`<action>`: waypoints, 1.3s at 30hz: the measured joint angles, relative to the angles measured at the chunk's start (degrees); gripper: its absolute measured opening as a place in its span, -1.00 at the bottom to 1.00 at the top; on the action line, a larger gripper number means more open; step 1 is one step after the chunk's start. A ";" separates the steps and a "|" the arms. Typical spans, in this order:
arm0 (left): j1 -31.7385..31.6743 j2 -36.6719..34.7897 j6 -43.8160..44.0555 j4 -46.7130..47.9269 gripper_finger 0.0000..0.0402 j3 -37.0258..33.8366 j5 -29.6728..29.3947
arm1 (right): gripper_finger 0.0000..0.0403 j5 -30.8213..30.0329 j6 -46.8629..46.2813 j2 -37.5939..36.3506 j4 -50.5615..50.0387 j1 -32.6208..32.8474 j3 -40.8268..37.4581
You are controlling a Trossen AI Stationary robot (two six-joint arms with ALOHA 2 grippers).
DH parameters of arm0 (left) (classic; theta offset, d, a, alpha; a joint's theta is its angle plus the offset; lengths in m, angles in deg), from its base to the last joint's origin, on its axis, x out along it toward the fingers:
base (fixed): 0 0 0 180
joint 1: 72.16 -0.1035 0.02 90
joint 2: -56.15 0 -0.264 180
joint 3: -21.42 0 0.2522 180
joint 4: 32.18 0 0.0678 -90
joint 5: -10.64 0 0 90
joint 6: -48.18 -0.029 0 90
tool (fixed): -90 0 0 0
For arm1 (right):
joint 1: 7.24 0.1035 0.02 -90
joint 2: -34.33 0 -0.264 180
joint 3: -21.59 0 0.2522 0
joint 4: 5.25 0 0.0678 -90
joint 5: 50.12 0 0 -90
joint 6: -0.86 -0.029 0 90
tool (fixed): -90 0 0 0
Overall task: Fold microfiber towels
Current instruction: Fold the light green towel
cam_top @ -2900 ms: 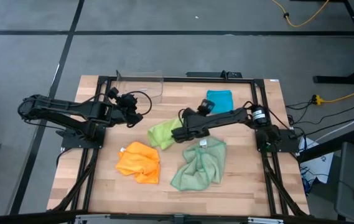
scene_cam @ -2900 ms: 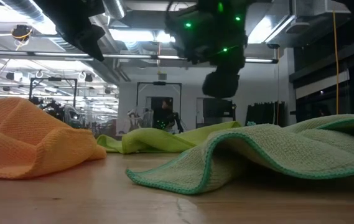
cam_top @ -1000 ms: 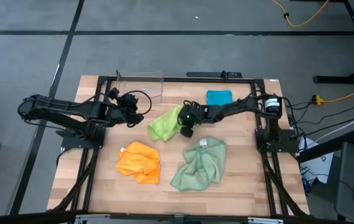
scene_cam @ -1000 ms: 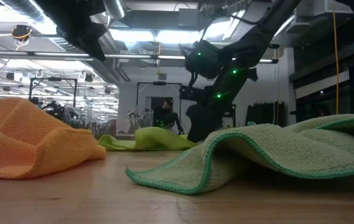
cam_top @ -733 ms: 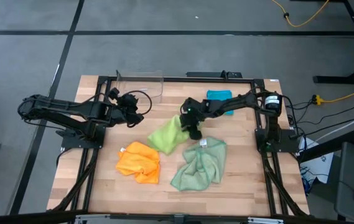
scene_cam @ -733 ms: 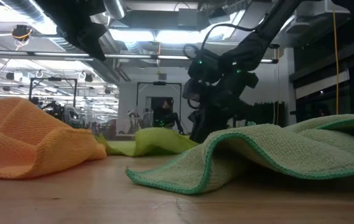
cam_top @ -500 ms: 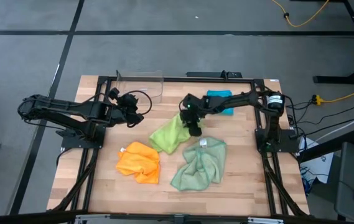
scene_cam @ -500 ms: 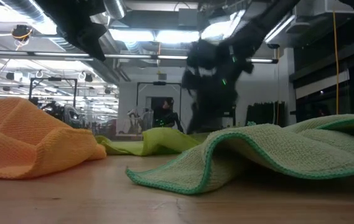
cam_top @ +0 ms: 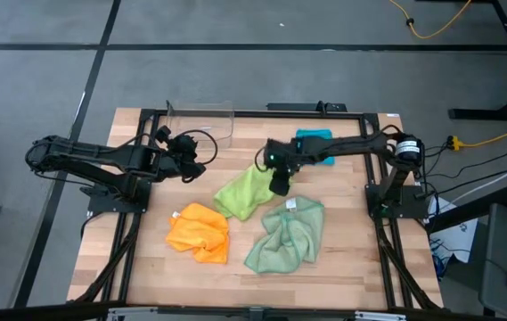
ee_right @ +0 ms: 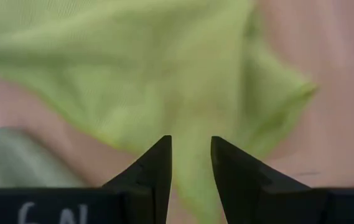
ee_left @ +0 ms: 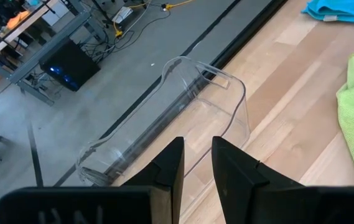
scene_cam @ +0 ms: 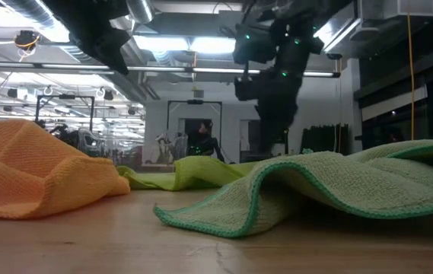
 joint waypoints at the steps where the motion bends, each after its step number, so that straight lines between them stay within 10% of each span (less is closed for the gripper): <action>1: 0.00 0.00 0.00 -0.02 -0.63 0.00 -0.01 | -0.43 0.16 -0.47 0.00 0.71 0.41 -1.38; 13: -0.01 0.00 0.07 -0.07 -0.63 0.00 -0.01 | -0.43 -11.90 3.87 0.04 18.26 -1.91 -11.22; 24: 0.01 0.00 0.06 -0.09 -0.63 0.00 -0.02 | -0.43 -8.01 7.67 0.33 32.36 -10.01 -11.03; 39: 0.01 0.00 0.04 -0.09 -0.63 0.00 -0.02 | -0.43 -4.85 3.33 0.26 25.80 -8.66 -11.05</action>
